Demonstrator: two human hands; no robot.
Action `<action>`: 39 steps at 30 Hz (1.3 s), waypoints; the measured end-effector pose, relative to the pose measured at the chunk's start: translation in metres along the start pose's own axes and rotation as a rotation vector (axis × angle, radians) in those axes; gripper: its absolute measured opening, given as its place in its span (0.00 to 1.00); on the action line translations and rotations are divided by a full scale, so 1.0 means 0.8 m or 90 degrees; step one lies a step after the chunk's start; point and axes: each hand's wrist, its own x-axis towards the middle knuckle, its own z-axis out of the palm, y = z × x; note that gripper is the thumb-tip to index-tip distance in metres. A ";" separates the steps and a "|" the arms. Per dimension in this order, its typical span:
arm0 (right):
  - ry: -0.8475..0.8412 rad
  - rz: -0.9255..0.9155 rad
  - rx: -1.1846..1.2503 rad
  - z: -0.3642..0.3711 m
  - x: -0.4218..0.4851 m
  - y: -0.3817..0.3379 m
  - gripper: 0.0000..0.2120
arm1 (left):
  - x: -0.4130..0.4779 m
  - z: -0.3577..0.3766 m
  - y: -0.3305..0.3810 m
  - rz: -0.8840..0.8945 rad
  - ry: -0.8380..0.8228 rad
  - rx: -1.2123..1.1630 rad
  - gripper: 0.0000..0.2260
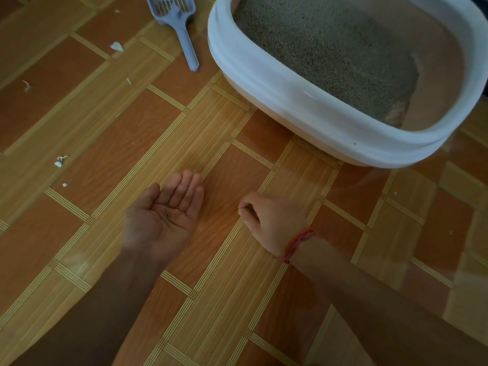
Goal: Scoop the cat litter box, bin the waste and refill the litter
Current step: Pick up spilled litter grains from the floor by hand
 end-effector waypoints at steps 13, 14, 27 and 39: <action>0.066 -0.086 0.119 -0.019 -0.007 -0.081 0.04 | -0.004 -0.009 -0.026 -0.094 -0.041 0.022 0.22; 0.065 -0.093 0.120 -0.018 -0.006 -0.085 0.04 | -0.005 -0.010 -0.030 -0.113 -0.053 0.043 0.22; 0.092 -0.001 0.138 -0.031 -0.002 -0.039 0.05 | -0.004 0.000 -0.015 -0.028 -0.023 0.009 0.22; 0.006 0.025 0.091 -0.007 -0.011 -0.005 0.06 | -0.001 0.007 0.006 0.033 0.003 -0.020 0.20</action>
